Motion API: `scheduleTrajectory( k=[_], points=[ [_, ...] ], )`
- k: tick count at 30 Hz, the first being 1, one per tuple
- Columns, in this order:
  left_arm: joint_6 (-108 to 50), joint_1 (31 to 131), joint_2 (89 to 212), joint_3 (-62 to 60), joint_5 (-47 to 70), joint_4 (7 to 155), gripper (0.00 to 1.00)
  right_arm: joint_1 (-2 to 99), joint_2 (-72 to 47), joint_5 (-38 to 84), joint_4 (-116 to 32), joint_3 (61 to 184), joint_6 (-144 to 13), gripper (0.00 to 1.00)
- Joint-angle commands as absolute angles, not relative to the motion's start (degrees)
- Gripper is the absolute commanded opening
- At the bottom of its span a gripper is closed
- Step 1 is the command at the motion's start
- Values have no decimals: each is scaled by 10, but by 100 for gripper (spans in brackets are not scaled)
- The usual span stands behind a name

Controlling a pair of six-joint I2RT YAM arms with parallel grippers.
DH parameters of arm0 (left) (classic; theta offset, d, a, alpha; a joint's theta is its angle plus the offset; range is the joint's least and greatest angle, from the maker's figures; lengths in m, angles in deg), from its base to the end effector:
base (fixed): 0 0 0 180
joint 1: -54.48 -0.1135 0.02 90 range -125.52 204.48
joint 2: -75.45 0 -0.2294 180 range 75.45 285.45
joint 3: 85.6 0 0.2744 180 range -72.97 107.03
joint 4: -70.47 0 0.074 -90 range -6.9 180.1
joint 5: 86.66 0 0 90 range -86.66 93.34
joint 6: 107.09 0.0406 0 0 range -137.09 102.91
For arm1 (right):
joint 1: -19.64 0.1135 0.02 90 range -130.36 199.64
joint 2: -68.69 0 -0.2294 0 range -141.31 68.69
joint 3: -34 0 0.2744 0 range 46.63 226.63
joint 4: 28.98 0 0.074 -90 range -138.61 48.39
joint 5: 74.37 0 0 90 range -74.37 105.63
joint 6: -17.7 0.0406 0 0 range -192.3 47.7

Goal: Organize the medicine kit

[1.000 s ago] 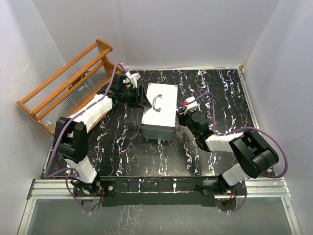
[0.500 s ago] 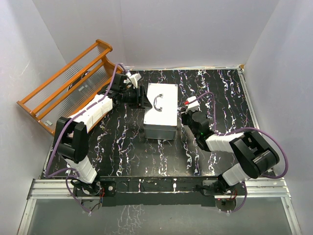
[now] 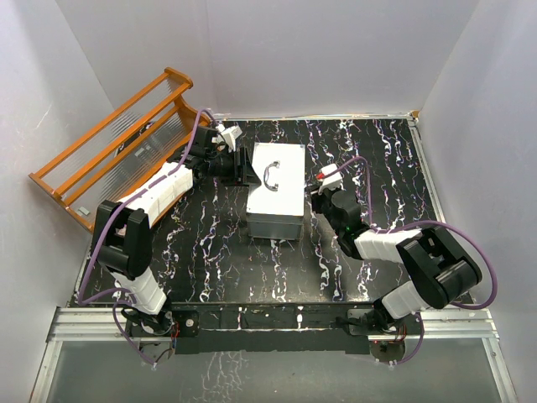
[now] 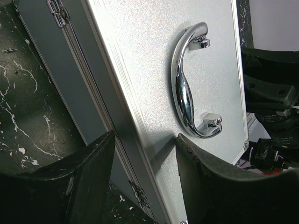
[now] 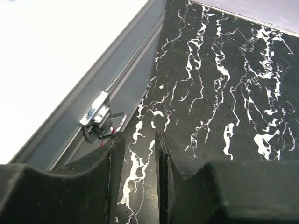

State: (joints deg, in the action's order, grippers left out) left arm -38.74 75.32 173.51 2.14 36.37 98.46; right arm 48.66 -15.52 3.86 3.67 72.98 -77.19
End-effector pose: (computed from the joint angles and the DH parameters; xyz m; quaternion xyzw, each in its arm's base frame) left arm 0.3724 -0.1654 0.2245 0.1178 0.8637 -0.3899 0.2968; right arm 0.2673 0.1388 0.1221 -0.1650 0.7612 0.0518 0.6251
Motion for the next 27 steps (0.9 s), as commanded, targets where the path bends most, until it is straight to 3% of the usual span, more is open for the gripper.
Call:
scheduleTrajectory(
  k=[1, 27],
  points=[
    [-367, 755, 1734, 5, 343, 1027, 52, 484, -143, 74, 79, 748, -768, 30],
    [-371, 755, 1732, 2, 351, 1023, 52, 478, -93, 148, 61, 747, -734, 31]
  ],
)
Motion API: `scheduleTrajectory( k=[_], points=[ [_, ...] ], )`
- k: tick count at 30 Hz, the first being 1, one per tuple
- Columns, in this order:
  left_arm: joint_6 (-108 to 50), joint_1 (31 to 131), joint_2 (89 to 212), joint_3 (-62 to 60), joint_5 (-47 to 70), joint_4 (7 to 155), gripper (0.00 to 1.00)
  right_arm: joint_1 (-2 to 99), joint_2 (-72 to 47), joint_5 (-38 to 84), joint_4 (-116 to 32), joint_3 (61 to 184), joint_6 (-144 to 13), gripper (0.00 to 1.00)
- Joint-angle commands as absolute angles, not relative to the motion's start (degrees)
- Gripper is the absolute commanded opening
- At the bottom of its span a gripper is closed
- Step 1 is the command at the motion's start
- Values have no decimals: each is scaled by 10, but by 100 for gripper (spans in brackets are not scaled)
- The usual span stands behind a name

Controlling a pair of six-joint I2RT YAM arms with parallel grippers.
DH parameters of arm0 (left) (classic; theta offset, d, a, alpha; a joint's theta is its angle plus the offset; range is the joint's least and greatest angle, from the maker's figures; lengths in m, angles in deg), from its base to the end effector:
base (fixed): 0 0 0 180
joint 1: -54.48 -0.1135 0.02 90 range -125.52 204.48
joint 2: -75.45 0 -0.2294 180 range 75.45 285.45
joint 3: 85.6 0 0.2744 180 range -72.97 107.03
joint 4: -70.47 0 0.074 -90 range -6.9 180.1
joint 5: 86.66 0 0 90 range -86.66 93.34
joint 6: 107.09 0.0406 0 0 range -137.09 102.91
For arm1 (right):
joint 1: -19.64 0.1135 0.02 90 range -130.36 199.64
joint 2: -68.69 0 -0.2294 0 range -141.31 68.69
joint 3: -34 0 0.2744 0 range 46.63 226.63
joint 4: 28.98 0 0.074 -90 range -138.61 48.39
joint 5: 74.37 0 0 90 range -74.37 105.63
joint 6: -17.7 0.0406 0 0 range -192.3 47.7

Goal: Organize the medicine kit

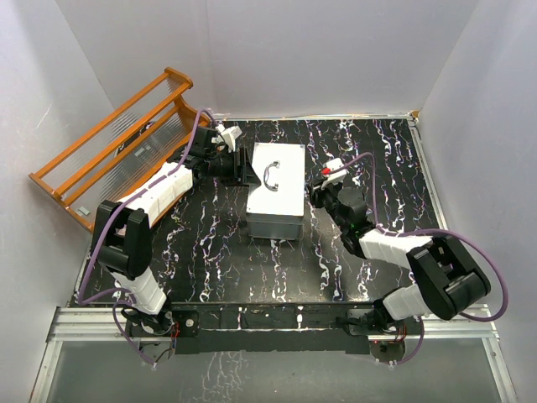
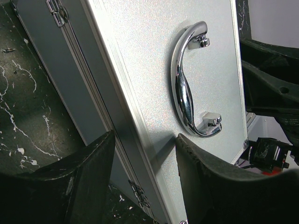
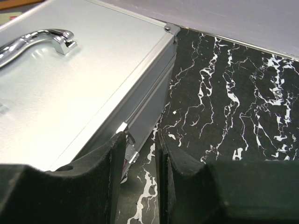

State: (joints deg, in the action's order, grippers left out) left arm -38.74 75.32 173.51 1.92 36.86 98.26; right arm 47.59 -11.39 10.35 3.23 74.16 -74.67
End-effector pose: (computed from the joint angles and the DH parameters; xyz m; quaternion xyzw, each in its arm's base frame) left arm 0.3720 -0.1656 0.2236 0.1196 0.8627 -0.3931 0.2949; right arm 0.2706 0.1393 0.1480 -0.1675 0.7340 0.1117 0.6486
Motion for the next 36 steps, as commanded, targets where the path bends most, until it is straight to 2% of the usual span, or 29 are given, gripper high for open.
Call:
scheduleTrajectory(
  k=[1, 10, 14, 17, 22, 25, 28, 31, 36],
  points=[
    [-371, 756, 1732, 2, 351, 1023, 52, 479, -92, 151, 60, 746, -734, 31],
    [-371, 754, 1729, 0, 349, 1025, 52, 475, -72, 101, 32, 750, -700, 30],
    [-371, 755, 1727, 4, 347, 1029, 53, 466, -27, 74, -26, 767, -642, 35],
    [-373, 754, 1727, 10, 344, 1034, 53, 458, -3, 26, -114, 801, -578, 39],
    [-390, 752, 1727, 16, 331, 1033, 54, 430, -8, -32, -305, 875, -469, 38],
    [-403, 751, 1727, 19, 328, 1027, 54, 413, -46, -21, -417, 925, -427, 34],
    [-415, 750, 1727, 19, 327, 1019, 54, 406, -98, 17, -481, 974, -419, 24],
    [-415, 750, 1728, 16, 346, 1009, 53, 405, -154, 67, -512, 1010, -419, 13],
    [-412, 750, 1731, 13, 351, 1012, 49, 405, -213, 147, -517, 1057, -432, 6]
  ],
)
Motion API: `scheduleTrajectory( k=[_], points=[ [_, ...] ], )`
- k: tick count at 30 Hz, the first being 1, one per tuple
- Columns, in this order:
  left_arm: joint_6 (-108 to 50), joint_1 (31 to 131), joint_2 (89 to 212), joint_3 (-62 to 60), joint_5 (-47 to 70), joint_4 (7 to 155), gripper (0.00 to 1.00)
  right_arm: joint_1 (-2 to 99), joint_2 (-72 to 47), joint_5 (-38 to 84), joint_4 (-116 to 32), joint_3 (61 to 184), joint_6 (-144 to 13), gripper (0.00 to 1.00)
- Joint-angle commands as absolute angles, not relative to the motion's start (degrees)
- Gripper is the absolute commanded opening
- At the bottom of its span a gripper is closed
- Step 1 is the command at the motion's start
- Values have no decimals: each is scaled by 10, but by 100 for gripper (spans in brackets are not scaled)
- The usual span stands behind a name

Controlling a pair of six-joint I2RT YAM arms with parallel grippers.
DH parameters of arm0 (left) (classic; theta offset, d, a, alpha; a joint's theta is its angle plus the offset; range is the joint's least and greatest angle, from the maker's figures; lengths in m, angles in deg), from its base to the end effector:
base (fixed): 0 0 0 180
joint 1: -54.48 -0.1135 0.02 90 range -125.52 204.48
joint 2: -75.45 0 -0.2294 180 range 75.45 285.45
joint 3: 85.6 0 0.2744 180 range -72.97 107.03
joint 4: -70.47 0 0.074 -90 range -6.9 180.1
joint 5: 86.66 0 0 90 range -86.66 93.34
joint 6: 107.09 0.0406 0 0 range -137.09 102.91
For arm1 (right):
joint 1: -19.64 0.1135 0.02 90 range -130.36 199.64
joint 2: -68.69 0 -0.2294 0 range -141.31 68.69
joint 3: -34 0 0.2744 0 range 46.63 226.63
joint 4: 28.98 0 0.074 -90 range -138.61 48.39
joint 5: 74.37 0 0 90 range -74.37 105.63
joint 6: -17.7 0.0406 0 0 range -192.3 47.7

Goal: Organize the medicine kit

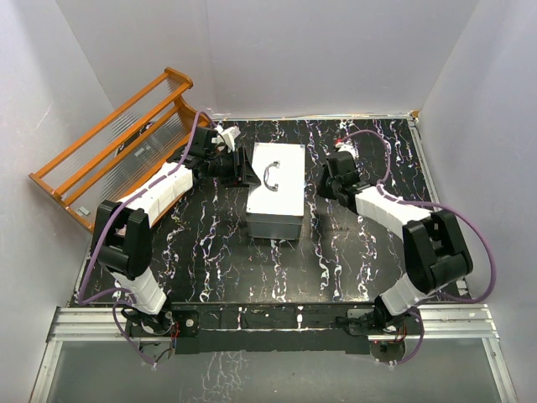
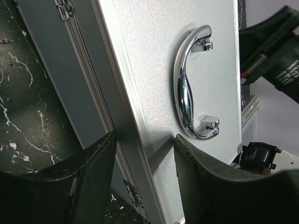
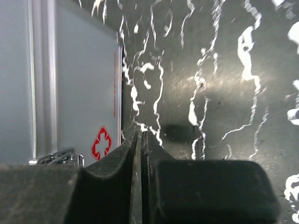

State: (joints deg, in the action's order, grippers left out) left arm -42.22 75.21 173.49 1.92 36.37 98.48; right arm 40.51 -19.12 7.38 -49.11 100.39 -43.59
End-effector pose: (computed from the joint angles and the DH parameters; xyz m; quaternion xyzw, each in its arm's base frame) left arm 0.3722 -0.1645 0.2232 0.0902 0.8678 -0.3980 0.2836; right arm 0.3311 0.1200 0.1668 0.0916 0.9054 0.1120 0.3991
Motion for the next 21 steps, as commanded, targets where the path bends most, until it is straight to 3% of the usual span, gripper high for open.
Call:
scheduleTrajectory(
  k=[1, 16, 21],
  points=[
    [-411, 750, 1732, 14, 351, 1014, 49, 405, -222, 162, -517, 1065, -436, 5],
    [-420, 750, 1743, 7, 380, 1001, 45, 404, -247, 288, -389, 1048, -426, 0],
    [-437, 750, 1728, 11, 338, 1013, 47, 404, -223, 253, -368, 1025, -416, 0]
  ],
)
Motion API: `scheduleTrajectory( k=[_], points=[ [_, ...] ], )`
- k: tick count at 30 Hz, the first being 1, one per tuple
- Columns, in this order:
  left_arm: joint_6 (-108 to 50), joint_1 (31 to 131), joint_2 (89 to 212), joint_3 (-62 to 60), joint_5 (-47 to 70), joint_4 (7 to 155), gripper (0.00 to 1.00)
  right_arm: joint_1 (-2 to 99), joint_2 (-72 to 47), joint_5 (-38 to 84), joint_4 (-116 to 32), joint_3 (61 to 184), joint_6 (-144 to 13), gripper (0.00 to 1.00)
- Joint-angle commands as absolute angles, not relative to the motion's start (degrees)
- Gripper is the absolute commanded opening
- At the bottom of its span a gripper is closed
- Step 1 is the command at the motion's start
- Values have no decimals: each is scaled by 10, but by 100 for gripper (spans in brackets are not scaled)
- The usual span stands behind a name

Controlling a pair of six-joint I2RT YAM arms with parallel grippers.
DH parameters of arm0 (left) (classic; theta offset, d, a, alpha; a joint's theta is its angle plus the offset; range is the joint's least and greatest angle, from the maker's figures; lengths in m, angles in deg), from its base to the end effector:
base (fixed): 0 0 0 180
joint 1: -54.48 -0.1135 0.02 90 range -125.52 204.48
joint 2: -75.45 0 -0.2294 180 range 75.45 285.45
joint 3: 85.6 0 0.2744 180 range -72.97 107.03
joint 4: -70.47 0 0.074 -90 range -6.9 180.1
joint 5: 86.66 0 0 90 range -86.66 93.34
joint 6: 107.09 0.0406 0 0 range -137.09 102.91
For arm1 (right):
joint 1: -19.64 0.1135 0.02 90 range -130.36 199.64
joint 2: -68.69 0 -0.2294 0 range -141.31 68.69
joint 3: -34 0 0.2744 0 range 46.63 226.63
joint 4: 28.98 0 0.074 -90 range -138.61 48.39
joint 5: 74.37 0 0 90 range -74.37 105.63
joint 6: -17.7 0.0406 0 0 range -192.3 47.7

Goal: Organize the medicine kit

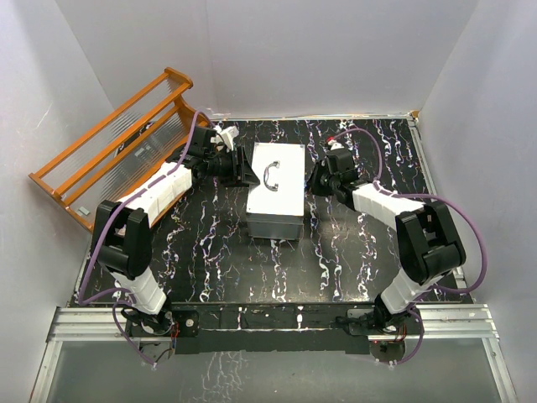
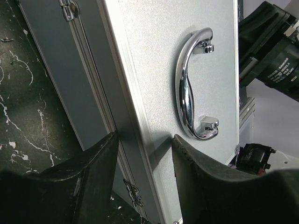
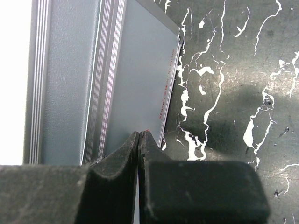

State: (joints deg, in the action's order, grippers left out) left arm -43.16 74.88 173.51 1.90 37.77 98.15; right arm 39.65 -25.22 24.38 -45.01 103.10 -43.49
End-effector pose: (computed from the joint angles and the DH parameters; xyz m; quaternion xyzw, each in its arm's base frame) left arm 0.3729 -0.1632 0.2238 0.0865 0.8647 -0.4092 0.2781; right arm 0.3465 0.1328 0.1526 0.0379 0.9065 0.2346 0.3490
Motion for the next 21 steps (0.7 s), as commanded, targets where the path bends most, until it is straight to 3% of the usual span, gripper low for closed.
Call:
scheduleTrajectory(
  k=[1, 8, 15, 18, 21],
  points=[
    [-437, 749, 1721, 15, 314, 1023, 49, 404, -214, 231, -382, 1023, -414, 0],
    [-446, 743, 1622, 31, 116, 1127, 75, 402, -126, 88, -529, 1022, -405, 4],
    [-448, 743, 1482, -18, 7, 1189, 88, 401, -53, 36, -707, 1070, -450, 25],
    [-422, 743, 1404, -57, 6, 1184, 98, 401, -11, 42, -777, 1089, -464, 35],
    [-387, 744, 1312, -88, 22, 1168, 99, 401, 31, 41, -847, 1112, -474, 46]
  ],
)
